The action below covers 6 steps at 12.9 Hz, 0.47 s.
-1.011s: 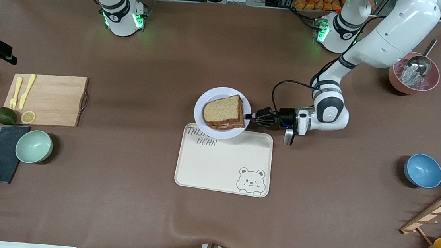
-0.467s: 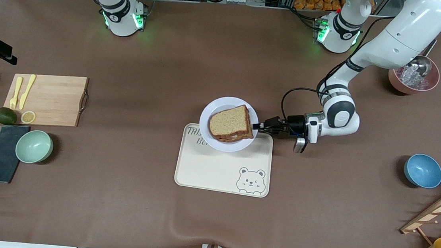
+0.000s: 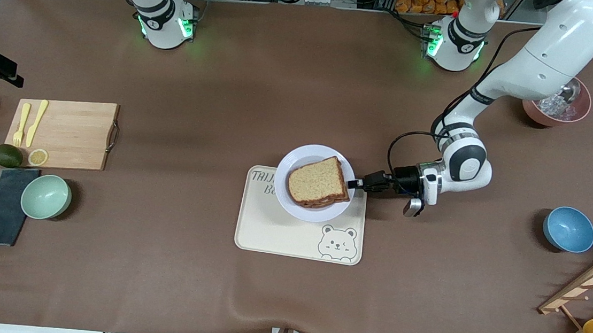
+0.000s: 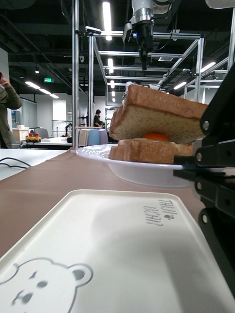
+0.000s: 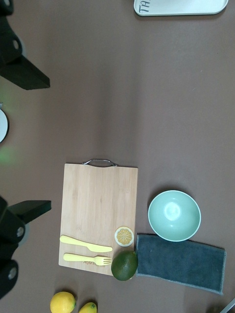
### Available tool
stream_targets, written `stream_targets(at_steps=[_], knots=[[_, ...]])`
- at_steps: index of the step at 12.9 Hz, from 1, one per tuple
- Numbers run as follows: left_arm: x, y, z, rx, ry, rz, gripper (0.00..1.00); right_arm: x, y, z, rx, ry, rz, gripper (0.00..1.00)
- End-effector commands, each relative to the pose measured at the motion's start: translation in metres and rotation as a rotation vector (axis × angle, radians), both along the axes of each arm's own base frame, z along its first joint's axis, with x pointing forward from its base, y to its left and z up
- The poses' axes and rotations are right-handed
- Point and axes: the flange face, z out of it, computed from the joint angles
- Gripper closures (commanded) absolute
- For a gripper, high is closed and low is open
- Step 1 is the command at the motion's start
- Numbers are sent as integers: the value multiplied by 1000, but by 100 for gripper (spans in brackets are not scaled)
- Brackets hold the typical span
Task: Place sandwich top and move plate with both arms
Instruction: 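Slide the plate with the left gripper onto the bear tray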
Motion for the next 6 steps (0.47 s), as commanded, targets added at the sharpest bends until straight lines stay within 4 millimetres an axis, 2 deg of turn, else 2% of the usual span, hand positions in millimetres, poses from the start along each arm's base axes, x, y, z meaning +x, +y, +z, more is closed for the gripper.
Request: stream_targets(at_steps=[1,6], knots=[[16,11,-3,-28,-1,31,100,2,2,4,-25,-2,-6,0],[30,27,-27,0,-5,24,100,3,2,5,-25,-15,-15,0]])
